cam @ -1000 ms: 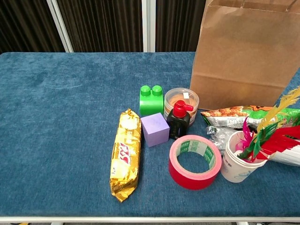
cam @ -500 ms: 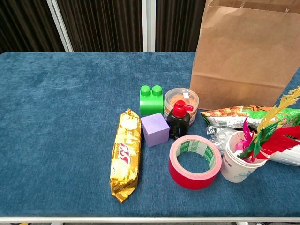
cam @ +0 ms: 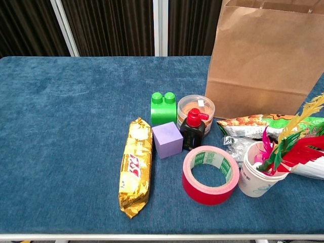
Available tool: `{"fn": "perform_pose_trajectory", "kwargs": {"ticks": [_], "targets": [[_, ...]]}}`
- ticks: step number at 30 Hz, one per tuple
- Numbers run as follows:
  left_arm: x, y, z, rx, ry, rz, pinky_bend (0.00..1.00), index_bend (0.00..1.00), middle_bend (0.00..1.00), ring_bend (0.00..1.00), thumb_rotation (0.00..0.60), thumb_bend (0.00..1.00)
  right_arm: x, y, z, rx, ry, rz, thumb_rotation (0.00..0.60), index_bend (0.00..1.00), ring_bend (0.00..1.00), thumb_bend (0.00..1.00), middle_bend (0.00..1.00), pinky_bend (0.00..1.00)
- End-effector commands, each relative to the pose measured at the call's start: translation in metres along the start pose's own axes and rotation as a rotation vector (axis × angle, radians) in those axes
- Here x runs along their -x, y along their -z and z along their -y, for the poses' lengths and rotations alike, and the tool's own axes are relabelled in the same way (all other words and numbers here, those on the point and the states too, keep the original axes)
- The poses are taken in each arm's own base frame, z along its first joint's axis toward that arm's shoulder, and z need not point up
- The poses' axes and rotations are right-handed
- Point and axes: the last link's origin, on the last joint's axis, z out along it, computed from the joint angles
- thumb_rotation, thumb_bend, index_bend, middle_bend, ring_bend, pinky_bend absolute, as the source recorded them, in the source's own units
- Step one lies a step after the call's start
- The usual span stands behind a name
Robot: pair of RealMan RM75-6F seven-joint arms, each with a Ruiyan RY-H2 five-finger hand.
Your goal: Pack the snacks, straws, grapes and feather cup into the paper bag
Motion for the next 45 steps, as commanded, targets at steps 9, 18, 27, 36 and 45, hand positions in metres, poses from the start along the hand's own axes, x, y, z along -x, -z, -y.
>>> {"fn": "perform_pose_trajectory", "kwargs": {"ticks": [9,18,27,36,45], "targets": [[0.000,0.001,0.003,-0.007,0.005,0.000,0.14,0.10,0.09,0.00,0.600,0.06,0.031,0.012,0.022,-0.046,-0.005,0.082,0.600,0.74,0.49,0.41,0.61,0.54],[0.000,0.000,0.005,-0.012,0.010,-0.002,0.14,0.10,0.09,0.00,0.600,0.06,0.037,0.011,0.034,-0.084,-0.034,0.133,0.600,0.65,0.43,0.17,0.55,0.46],[0.000,0.000,0.006,-0.015,0.017,-0.005,0.14,0.10,0.09,0.00,0.600,0.06,0.035,0.010,0.038,-0.119,-0.049,0.213,0.600,0.43,0.26,0.00,0.43,0.30],[0.001,0.000,0.005,-0.011,0.018,-0.004,0.14,0.10,0.09,0.00,0.600,0.06,0.024,0.008,0.034,-0.103,-0.058,0.167,0.600,0.42,0.26,0.00,0.43,0.29],[0.001,-0.001,0.003,-0.006,0.016,-0.003,0.14,0.10,0.09,0.00,0.600,0.06,-0.007,0.000,0.034,-0.097,-0.136,0.060,0.600,0.42,0.26,0.00,0.43,0.29]]}}
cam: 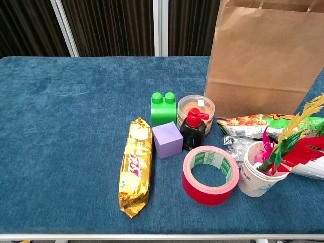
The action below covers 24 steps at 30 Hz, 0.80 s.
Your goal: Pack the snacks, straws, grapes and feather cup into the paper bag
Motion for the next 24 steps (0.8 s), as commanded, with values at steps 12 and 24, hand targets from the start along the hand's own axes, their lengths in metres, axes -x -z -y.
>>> {"fn": "perform_pose_trajectory", "kwargs": {"ticks": [12,24], "targets": [[-0.001,-0.003,-0.006,0.011,-0.010,0.001,0.14,0.10,0.09,0.00,0.600,0.06,-0.069,0.008,0.042,-0.160,-0.287,-0.182,0.600,0.42,0.27,0.00,0.43,0.30],[0.001,-0.001,-0.006,0.007,-0.010,0.008,0.14,0.10,0.09,0.00,0.600,0.06,-0.013,0.108,0.022,-0.173,-0.181,0.266,0.600,0.42,0.32,0.00,0.44,0.39]]}}
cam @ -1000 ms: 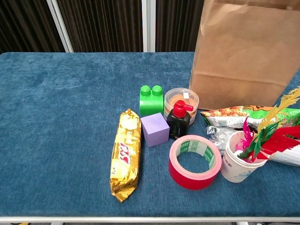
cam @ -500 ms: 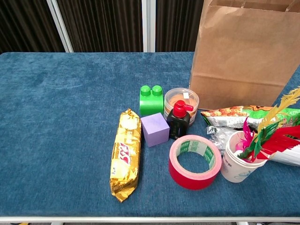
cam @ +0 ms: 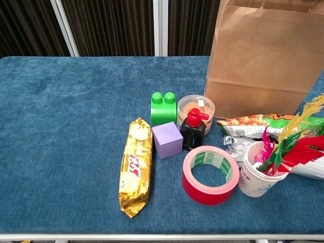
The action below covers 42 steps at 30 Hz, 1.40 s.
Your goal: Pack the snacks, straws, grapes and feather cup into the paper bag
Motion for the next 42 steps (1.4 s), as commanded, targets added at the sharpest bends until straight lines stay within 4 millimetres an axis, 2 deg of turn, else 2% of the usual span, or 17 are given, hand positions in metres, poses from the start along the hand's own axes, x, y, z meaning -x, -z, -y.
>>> {"fn": "perform_pose_trajectory", "kwargs": {"ticks": [1,10,14,21,24,31,36,42], "targets": [[0.001,0.000,-0.001,0.002,0.003,0.002,0.14,0.10,0.09,0.00,0.600,0.06,0.013,0.036,-0.012,0.036,0.050,0.098,0.600,0.43,0.32,0.00,0.44,0.39],[0.004,0.000,-0.007,0.022,0.005,0.008,0.14,0.10,0.09,0.00,0.600,0.06,0.028,0.094,-0.045,0.145,0.042,0.141,0.600,0.45,0.34,0.01,0.44,0.40],[0.005,0.001,-0.007,0.022,0.004,0.012,0.14,0.10,0.09,0.00,0.600,0.06,0.041,0.106,-0.063,0.210,0.029,0.170,0.600,0.48,0.36,0.01,0.45,0.42],[0.003,-0.001,-0.007,0.022,0.001,0.003,0.14,0.10,0.09,0.00,0.600,0.06,0.069,0.102,-0.085,0.325,-0.053,0.209,0.600,0.48,0.35,0.01,0.45,0.42],[0.003,-0.001,-0.005,0.019,0.001,0.005,0.14,0.10,0.09,0.00,0.600,0.06,0.084,0.097,-0.090,0.353,-0.089,0.259,0.600,0.45,0.28,0.00,0.43,0.35],[0.003,0.001,-0.001,0.015,-0.003,0.006,0.14,0.10,0.09,0.00,0.600,0.06,0.104,0.086,-0.083,0.330,-0.126,0.292,0.600,0.34,0.16,0.00,0.33,0.26],[0.002,0.002,0.001,0.014,-0.002,0.002,0.14,0.10,0.09,0.00,0.600,0.06,0.114,0.082,-0.078,0.325,-0.152,0.303,0.600,0.33,0.15,0.00,0.32,0.25],[0.000,0.002,0.004,0.009,0.000,-0.003,0.14,0.10,0.09,0.00,0.600,0.06,0.130,0.088,-0.071,0.338,-0.209,0.341,0.600,0.30,0.15,0.00,0.31,0.25]]}}
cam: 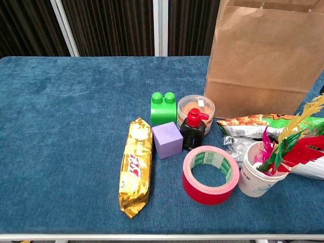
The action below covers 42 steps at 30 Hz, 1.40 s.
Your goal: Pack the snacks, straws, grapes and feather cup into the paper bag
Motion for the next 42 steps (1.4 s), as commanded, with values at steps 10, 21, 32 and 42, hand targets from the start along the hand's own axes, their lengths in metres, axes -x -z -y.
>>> {"fn": "perform_pose_trajectory", "kwargs": {"ticks": [10,21,32,42], "targets": [[0.002,0.001,0.004,-0.001,-0.019,0.001,0.14,0.10,0.09,0.00,0.600,0.06,0.022,-0.013,0.006,0.007,-0.026,0.034,0.600,0.30,0.15,0.00,0.32,0.25],[0.002,0.002,0.005,-0.004,-0.027,-0.002,0.14,0.10,0.09,0.00,0.600,0.06,0.035,-0.029,0.014,0.011,-0.006,0.056,0.600,0.30,0.18,0.02,0.33,0.26],[0.004,0.003,0.007,-0.008,-0.028,0.006,0.14,0.10,0.09,0.00,0.600,0.06,0.045,-0.036,0.020,0.022,0.022,0.077,0.600,0.42,0.30,0.17,0.41,0.40],[0.003,0.003,0.008,-0.009,-0.023,0.001,0.14,0.10,0.09,0.00,0.600,0.06,0.045,-0.035,0.022,0.018,0.040,0.078,0.600,0.59,0.42,0.31,0.52,0.54]]}}
